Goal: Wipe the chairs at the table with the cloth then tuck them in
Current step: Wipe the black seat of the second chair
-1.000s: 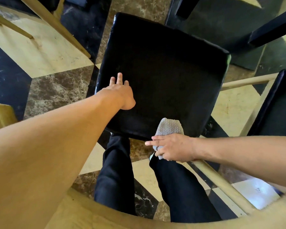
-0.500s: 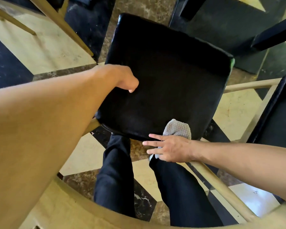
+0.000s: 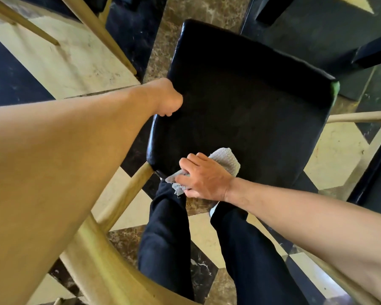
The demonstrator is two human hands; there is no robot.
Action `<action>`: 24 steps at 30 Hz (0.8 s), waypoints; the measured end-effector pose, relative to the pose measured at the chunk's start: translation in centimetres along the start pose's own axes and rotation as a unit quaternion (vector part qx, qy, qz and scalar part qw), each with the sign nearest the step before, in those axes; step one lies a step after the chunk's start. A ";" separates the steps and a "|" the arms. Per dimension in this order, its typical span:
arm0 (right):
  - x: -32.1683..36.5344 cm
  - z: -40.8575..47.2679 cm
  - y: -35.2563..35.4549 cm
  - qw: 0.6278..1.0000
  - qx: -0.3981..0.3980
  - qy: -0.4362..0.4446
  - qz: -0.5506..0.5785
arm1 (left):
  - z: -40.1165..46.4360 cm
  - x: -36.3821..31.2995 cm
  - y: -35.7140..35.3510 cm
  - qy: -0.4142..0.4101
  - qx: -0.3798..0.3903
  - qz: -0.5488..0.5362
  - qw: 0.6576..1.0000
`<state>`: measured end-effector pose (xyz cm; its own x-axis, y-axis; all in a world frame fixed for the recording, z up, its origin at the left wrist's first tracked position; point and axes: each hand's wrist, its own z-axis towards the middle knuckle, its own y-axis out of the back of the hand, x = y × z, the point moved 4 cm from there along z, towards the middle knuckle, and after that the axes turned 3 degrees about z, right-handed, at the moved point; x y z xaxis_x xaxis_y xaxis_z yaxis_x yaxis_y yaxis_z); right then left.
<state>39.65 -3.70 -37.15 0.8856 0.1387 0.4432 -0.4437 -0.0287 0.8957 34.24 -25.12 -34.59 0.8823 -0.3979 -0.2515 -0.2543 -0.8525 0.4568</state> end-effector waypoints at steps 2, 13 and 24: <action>-0.4 1.0 0.5 0.998 -0.011 -0.062 0.031 | 0.3 0.1 0.4 0.011 -0.031 -0.009 0.999; -13.1 7.7 6.7 0.843 -0.186 -0.500 0.071 | -0.2 -0.6 1.6 -0.027 -0.207 0.012 0.978; -14.3 0.6 7.5 0.863 -0.092 -0.492 0.066 | -0.7 -0.7 -2.5 -0.060 -0.088 0.074 0.992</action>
<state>23.71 -6.51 -36.72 0.4720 -0.7645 0.4390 -0.4841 0.1914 0.8538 34.58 -22.48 -34.96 0.7842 -0.5606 -0.2660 -0.2949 -0.7139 0.6351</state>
